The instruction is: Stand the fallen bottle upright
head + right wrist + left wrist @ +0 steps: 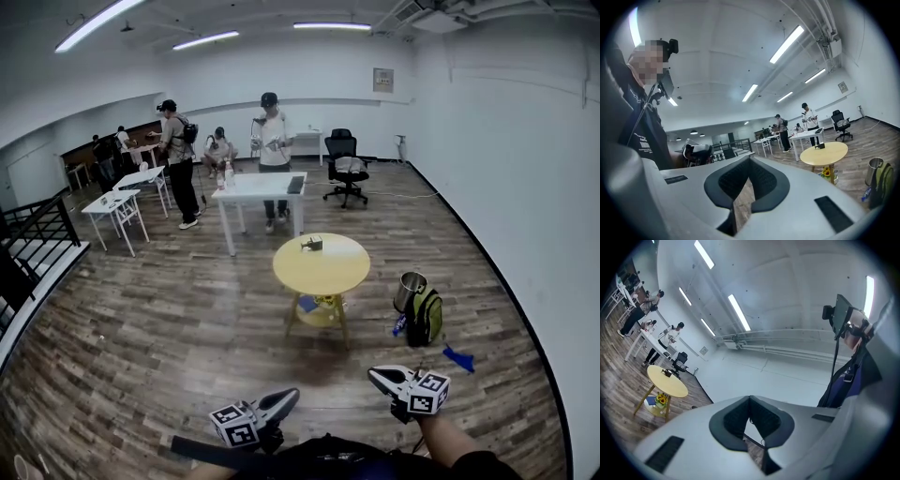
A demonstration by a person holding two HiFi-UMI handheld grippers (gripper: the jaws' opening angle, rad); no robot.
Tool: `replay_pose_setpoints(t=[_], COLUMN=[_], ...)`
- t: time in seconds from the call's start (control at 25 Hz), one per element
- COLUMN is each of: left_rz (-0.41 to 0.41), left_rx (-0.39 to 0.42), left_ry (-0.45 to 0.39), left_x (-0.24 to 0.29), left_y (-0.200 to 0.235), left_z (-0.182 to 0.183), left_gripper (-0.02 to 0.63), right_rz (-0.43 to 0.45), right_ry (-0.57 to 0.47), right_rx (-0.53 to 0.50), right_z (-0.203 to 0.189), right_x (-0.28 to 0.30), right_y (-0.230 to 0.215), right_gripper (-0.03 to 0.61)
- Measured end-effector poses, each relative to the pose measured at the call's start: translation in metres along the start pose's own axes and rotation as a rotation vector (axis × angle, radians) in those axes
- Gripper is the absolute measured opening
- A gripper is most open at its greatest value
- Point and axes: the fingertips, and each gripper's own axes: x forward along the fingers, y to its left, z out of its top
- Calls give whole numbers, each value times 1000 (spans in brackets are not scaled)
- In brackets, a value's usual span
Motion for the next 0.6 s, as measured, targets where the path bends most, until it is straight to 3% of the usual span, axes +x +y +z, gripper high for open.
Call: replay_pose_setpoints(t=[0.28,0.44,0.6], left_rz=[-12,-26,-65], left_rx=[2,-46,-36], left_ry=[19,11,34], left_x=[28,32,23], left_y=[39,66,114], left_z=[-8,16,43], left_gripper=[9,9,9], right_rz=[-12,-32,-51], right_ry=[14,22,22], right_rx=[27,24,1], right_z=[-5,-3,6], right_x=[6,40,93], right_y=[-45,-61,-70], right_gripper=[-3,-3,-3])
